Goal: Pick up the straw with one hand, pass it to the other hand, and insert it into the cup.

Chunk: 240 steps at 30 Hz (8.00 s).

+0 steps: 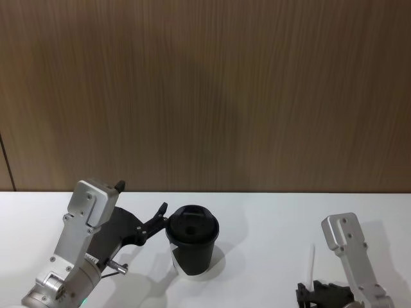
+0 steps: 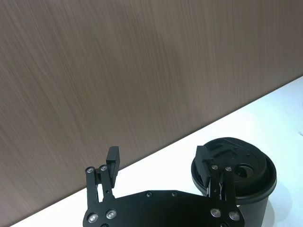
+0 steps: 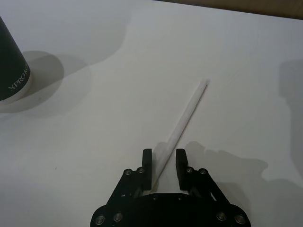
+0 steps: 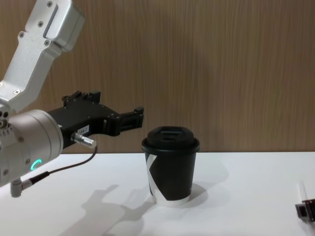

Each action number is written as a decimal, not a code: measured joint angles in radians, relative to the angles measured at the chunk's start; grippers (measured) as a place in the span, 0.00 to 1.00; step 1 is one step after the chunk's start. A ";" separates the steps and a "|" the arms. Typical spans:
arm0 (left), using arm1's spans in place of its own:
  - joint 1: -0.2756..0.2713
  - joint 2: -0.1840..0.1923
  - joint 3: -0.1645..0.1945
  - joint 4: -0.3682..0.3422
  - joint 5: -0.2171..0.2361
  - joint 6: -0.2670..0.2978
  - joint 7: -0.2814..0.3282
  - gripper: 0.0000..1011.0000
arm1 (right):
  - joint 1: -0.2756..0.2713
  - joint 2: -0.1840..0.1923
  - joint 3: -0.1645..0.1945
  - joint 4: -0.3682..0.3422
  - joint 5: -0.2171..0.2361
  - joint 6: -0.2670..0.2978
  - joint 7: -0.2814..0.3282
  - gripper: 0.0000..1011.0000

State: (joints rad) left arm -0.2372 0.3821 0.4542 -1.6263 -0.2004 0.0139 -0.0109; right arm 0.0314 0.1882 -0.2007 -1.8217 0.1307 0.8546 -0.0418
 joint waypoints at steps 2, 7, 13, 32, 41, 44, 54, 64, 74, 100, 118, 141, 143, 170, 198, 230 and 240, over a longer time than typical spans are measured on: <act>0.000 0.000 0.000 0.000 0.000 0.000 0.000 0.99 | -0.002 0.002 -0.001 -0.001 -0.001 0.001 0.003 0.27; 0.000 0.000 0.000 0.000 0.000 0.000 0.000 0.99 | -0.007 0.010 -0.004 -0.004 -0.006 0.006 0.012 0.12; 0.000 0.000 0.000 0.000 0.000 0.000 0.000 0.99 | -0.007 0.015 -0.007 -0.005 -0.013 0.008 0.020 0.04; 0.000 0.000 0.000 0.000 0.000 0.000 0.000 0.99 | -0.004 0.002 0.016 -0.008 -0.015 -0.047 0.038 0.00; 0.000 0.000 0.000 0.000 0.000 0.000 0.000 0.99 | -0.004 -0.024 0.052 -0.030 0.018 -0.133 0.060 0.00; 0.000 0.000 0.000 0.000 0.000 0.000 0.000 0.99 | -0.005 -0.038 0.073 -0.045 0.040 -0.170 0.078 0.00; -0.001 -0.001 0.000 0.000 -0.001 0.000 -0.003 0.99 | -0.006 -0.064 0.126 -0.081 0.123 -0.265 0.149 0.00; -0.022 -0.003 -0.006 -0.011 -0.044 -0.005 -0.069 0.99 | -0.005 -0.084 0.176 -0.114 0.236 -0.343 0.247 0.00; -0.050 -0.015 -0.017 -0.020 -0.131 -0.019 -0.183 0.99 | -0.004 -0.097 0.214 -0.140 0.365 -0.391 0.366 0.00; -0.097 -0.071 -0.042 -0.016 -0.465 -0.007 -0.486 0.99 | -0.042 -0.064 0.208 -0.101 0.502 -0.440 0.543 0.00; -0.086 -0.128 -0.082 0.045 -0.681 -0.013 -0.615 0.99 | -0.039 -0.041 0.177 -0.042 0.527 -0.501 0.620 0.00; -0.092 -0.175 -0.092 0.148 -0.843 -0.013 -0.700 0.99 | -0.048 -0.003 0.173 -0.035 0.583 -0.541 0.707 0.00; -0.093 -0.176 -0.091 0.152 -0.847 -0.011 -0.700 0.99 | -0.050 0.004 0.170 -0.035 0.585 -0.541 0.716 0.00; -0.127 -0.173 -0.054 0.210 -0.882 0.010 -0.705 0.99 | -0.044 0.062 0.105 -0.032 0.589 -0.539 0.777 0.00; -0.141 -0.157 -0.038 0.228 -0.913 0.007 -0.718 0.99 | 0.022 0.066 0.100 0.031 0.600 -0.560 0.744 0.00; -0.172 -0.136 0.003 0.244 -0.931 0.021 -0.719 0.99 | 0.068 0.073 0.064 0.107 0.610 -0.582 0.727 0.00; -0.191 -0.141 0.019 0.268 -0.939 0.025 -0.734 0.99 | 0.067 0.084 0.052 0.109 0.621 -0.581 0.734 0.00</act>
State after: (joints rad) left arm -0.4280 0.2416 0.4736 -1.3587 -1.1397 0.0390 -0.7448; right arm 0.0981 0.2721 -0.1492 -1.7128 0.7519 0.2738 0.6919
